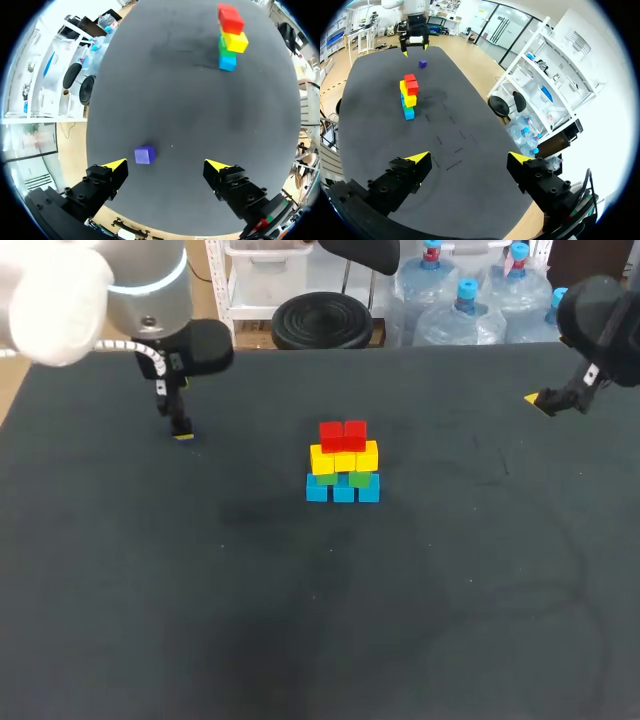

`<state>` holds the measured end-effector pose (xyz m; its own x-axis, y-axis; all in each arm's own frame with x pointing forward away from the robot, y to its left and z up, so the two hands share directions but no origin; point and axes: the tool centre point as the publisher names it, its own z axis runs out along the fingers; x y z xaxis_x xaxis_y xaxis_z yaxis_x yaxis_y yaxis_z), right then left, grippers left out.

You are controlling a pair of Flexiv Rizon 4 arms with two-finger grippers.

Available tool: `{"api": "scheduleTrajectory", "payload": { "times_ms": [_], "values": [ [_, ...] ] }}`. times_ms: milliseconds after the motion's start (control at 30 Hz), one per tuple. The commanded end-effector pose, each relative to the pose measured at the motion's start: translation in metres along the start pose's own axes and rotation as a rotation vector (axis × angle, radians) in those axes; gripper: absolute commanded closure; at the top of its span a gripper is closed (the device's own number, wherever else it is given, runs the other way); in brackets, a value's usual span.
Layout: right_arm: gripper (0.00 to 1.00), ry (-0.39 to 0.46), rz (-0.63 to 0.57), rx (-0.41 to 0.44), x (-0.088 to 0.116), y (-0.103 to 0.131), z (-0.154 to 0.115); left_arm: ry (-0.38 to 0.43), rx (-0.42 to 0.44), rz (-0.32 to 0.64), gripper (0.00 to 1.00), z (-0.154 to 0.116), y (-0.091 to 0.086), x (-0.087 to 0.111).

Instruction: Place the blue cubes, place green cubes on the blue cubes, place the yellow cubes on the green cubes, then place the red cubes on the yellow cubes, and place purple cube on the red cubes.

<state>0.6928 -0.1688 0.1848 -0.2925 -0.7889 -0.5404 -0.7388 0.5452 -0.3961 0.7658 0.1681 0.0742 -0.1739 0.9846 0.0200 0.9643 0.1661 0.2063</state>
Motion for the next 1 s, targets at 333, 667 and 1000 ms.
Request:
{"api": "scheduleTrajectory", "payload": {
  "times_ms": [333, 667, 1000],
  "values": [
    [0.00, -0.005, 0.001, 0.022, 0.002, 0.003, 0.000, -0.015, 0.056, 0.008, 0.00, 0.035, 0.012, 0.002],
    [0.00, -0.005, 0.001, 0.022, 0.002, 0.003, 0.000, 0.051, 0.055, -0.012, 0.00, 0.056, 0.021, 0.013],
    [0.00, -0.005, 0.001, 0.022, 0.002, 0.003, 0.000, 0.058, 0.071, -0.045, 0.00, 0.067, 0.030, 0.012]
  ]
}}
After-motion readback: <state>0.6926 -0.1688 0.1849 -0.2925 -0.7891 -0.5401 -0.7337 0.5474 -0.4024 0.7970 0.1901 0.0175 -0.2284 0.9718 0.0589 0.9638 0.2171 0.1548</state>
